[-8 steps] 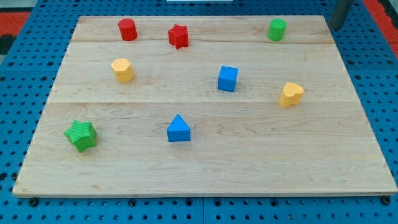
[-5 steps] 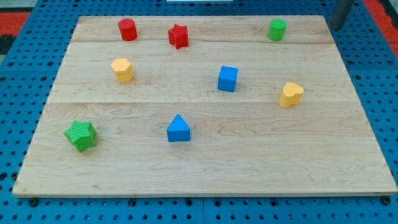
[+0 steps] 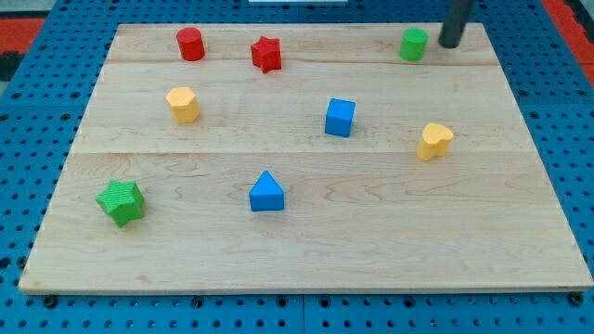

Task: Push the green circle towards red star

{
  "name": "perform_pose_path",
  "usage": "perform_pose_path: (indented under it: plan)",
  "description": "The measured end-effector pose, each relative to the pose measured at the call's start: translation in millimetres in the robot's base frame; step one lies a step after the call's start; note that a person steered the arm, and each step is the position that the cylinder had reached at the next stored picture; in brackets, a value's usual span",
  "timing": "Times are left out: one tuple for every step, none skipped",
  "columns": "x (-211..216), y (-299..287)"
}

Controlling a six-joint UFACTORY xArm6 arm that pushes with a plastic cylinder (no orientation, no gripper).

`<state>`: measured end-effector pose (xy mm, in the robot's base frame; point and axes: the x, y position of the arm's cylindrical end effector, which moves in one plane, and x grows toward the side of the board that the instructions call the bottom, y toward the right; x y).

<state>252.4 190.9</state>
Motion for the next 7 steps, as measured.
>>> perform_pose_path:
  plan:
    - [8,-37]
    - [-21,-11]
    - [-36,7]
    - [-53,-67]
    - [-17,-79]
    - [-16,-71]
    - [12,-70]
